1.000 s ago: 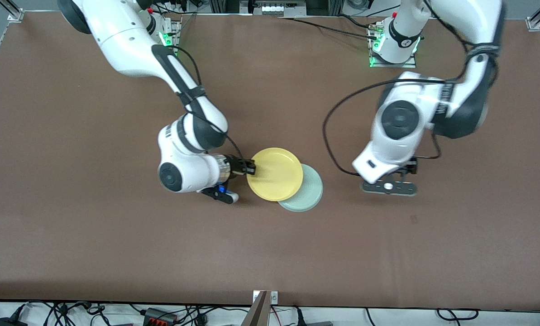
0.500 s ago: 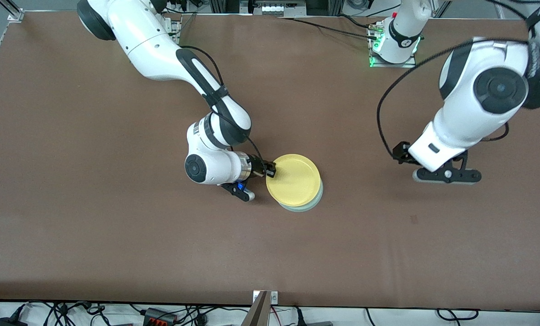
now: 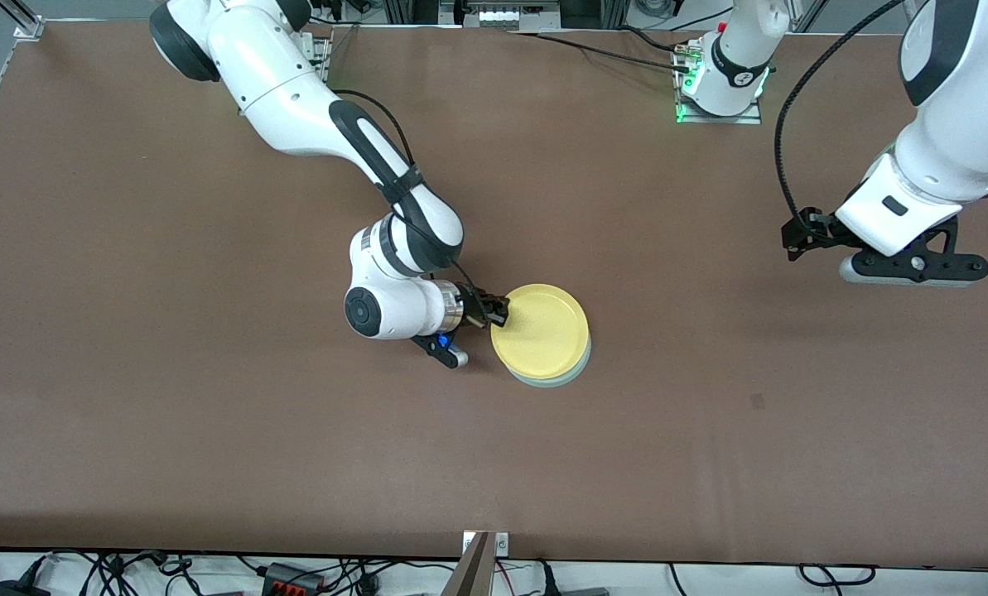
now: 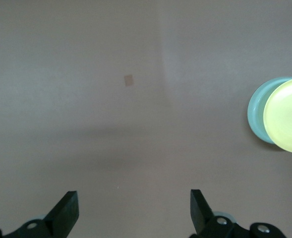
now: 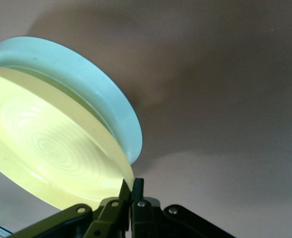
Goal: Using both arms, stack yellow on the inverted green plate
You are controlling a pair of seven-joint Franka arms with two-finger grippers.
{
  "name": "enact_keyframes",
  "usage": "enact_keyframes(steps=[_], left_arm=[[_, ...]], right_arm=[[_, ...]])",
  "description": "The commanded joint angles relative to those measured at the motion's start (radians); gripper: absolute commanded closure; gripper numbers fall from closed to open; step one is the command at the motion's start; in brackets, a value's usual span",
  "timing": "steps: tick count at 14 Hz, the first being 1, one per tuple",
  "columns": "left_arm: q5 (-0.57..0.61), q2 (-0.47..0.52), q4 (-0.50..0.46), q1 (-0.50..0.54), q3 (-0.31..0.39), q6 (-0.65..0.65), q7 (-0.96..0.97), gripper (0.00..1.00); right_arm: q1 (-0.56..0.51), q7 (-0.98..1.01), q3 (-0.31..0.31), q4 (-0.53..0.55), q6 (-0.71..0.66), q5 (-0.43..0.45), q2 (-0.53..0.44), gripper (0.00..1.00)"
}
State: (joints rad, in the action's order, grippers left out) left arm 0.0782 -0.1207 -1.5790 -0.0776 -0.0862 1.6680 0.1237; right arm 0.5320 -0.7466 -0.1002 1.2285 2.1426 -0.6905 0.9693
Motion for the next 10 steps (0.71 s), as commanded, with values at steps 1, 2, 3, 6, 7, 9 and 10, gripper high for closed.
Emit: enact_keyframes(steps=[1,2,3,6,7,9,10], left_arm=[[-0.058,0.053,-0.134,0.031,-0.006,0.079,-0.050,0.03],[-0.066,0.065,-0.182,0.053,-0.006,0.128,-0.070,0.03],[-0.072,0.084,-0.218,0.074,-0.006,0.160,-0.111,0.02],[-0.086,0.092,-0.231,0.100,-0.006,0.164,-0.150,0.00],[-0.087,0.090,-0.224,0.119,-0.006,0.160,-0.156,0.00],[-0.086,0.084,-0.178,0.119,-0.006,0.124,-0.153,0.00],[-0.087,0.078,-0.149,0.122,-0.006,0.054,-0.154,0.00]], right_arm=[[0.025,-0.019,0.004,-0.026,0.042,-0.020,0.019,1.00],[0.025,-0.019,0.004,-0.027,0.054,-0.020,0.026,1.00],[0.026,-0.017,0.004,-0.027,0.066,-0.020,0.029,1.00],[0.026,-0.014,0.004,-0.027,0.069,-0.034,0.029,1.00],[0.026,-0.014,0.004,-0.026,0.069,-0.034,0.029,1.00],[0.026,-0.010,0.004,-0.026,0.069,-0.034,0.032,1.00],[0.026,-0.008,0.004,-0.026,0.069,-0.032,0.034,1.00]])
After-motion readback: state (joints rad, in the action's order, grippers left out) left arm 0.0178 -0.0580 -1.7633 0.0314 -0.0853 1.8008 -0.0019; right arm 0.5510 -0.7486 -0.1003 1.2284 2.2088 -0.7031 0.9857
